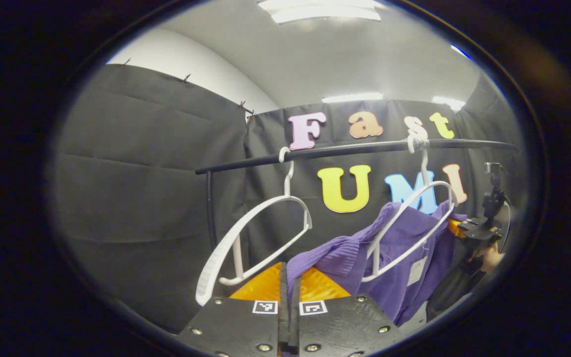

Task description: Grasp the clothes on the hanger with both hands and then place them into the laundry hamper below.

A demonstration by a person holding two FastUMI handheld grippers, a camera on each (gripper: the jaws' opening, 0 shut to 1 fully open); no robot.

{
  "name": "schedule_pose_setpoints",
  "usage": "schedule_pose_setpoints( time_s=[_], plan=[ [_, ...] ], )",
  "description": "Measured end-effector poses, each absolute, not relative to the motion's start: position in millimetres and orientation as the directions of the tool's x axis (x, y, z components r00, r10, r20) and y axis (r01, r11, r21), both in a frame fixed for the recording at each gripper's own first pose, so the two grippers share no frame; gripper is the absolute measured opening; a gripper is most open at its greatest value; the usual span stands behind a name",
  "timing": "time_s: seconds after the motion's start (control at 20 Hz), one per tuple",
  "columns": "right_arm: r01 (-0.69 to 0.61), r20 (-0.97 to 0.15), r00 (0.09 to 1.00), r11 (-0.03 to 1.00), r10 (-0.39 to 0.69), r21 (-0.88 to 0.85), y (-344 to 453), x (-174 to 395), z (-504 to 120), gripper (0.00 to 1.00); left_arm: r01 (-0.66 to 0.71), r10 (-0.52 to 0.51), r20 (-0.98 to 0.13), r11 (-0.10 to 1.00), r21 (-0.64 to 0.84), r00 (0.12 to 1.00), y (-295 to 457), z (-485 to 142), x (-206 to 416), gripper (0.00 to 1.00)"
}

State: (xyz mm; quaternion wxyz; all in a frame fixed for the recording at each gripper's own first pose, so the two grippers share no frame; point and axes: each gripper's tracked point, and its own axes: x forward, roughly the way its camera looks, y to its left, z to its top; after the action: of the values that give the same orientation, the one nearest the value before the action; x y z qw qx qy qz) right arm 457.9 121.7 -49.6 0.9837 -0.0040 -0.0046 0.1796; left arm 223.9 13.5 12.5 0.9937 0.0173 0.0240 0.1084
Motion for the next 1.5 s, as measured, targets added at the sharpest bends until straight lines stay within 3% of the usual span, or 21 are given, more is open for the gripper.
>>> schedule_pose_setpoints(
  time_s=[0.25, 0.4, 0.45, 0.5, 0.6, 0.65, 0.7, 0.75, 0.85, 1.1, 1.3, 1.35, 1.5],
  plan=[
    [-0.390, -0.117, 0.915, 0.921, 0.385, -0.019, 131, 415, -108, 0.02, -0.215, 0.218, -0.094, 0.976, 0.041, 0.971, 31, -18, 209, 0.01],
    [-0.409, -0.125, 0.906, 0.912, 0.404, -0.018, 132, 371, -113, 0.02, -0.183, 0.185, -0.127, 0.983, 0.032, 0.974, 34, -35, 191, 0.01],
    [-0.414, -0.122, 0.904, 0.910, 0.410, -0.011, 134, 355, -109, 0.02, -0.171, 0.174, -0.131, 0.985, 0.032, 0.976, 35, -36, 188, 0.05],
    [-0.420, -0.110, 0.903, 0.908, 0.416, -0.007, 134, 340, -102, 0.02, -0.157, 0.161, -0.123, 0.987, 0.038, 0.979, 35, -38, 182, 0.01],
    [-0.425, -0.073, 0.903, 0.905, 0.424, -0.007, 136, 313, -79, 0.02, -0.117, 0.121, -0.101, 0.992, 0.044, 0.988, 31, -30, 169, 0.01],
    [-0.425, -0.054, 0.904, 0.905, 0.425, -0.004, 136, 298, -66, 0.01, -0.096, 0.099, -0.091, 0.995, 0.041, 0.991, 30, -25, 162, 0.05],
    [-0.428, -0.032, 0.903, 0.904, 0.428, 0.001, 137, 280, -52, 0.01, -0.071, 0.073, -0.083, 0.997, 0.031, 0.994, 27, -21, 154, 0.00],
    [-0.432, -0.011, 0.902, 0.902, 0.432, 0.002, 140, 262, -39, 0.02, -0.039, 0.040, -0.073, 0.999, 0.021, 0.997, 23, -15, 146, 0.05],
    [-0.431, 0.032, 0.902, 0.902, 0.431, -0.002, 143, 224, -13, 0.01, 0.025, -0.025, -0.050, 1.000, 0.007, 0.998, 16, -4, 126, 0.00],
    [-0.434, 0.073, 0.899, 0.901, 0.432, 0.007, 160, 136, 20, 0.02, 0.208, -0.208, 0.000, 0.977, -0.048, 0.978, -20, 8, 89, 0.01],
    [-0.445, 0.044, 0.895, 0.895, 0.444, 0.033, 174, 87, 12, 0.02, 0.307, -0.308, 0.001, 0.949, -0.075, 0.952, -57, -12, 65, 0.00],
    [-0.449, 0.024, 0.894, 0.892, 0.448, 0.047, 177, 78, 4, 0.02, 0.320, -0.322, -0.022, 0.945, -0.074, 0.946, -66, -24, 61, 0.05],
    [-0.457, -0.056, 0.886, 0.887, 0.460, 0.056, 184, 55, -33, 0.02, 0.343, -0.350, -0.087, 0.935, -0.090, 0.933, -87, -63, 52, 0.01]
  ],
)
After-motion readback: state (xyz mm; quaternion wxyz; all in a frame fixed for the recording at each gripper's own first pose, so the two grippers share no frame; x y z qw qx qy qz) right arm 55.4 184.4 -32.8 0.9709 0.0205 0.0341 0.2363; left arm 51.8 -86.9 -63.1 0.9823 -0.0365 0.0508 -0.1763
